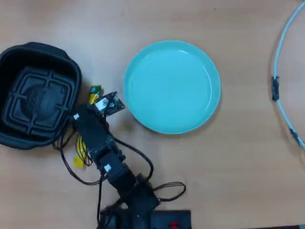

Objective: Pick up the yellow instant coffee stick, then put it in the black bowl

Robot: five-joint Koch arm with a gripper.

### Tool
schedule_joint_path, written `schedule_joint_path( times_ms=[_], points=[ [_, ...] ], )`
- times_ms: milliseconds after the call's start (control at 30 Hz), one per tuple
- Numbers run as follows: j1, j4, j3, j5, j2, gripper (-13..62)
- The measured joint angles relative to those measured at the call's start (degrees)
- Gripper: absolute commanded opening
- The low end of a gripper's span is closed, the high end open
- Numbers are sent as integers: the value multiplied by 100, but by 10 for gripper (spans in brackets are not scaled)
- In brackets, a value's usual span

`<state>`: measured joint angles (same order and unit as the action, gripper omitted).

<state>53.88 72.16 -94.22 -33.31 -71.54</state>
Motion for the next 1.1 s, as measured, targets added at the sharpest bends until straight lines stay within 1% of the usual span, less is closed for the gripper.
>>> schedule_joint_path(
  times_ms=[167, 367, 400, 500, 800, 900, 1100],
  points=[
    [-176, -35, 9, 9, 0, 202],
    [-378, -114, 97, 0, 0, -85],
    [-413, -114, 97, 18, 0, -90],
    [-422, -114, 97, -9, 0, -62],
    [-378, -114, -255, 62, -70, -63],
    [-290, -53, -404, 598, -404, -63],
    [-9, 580, -483, 2408, -1151, -63]
  ],
)
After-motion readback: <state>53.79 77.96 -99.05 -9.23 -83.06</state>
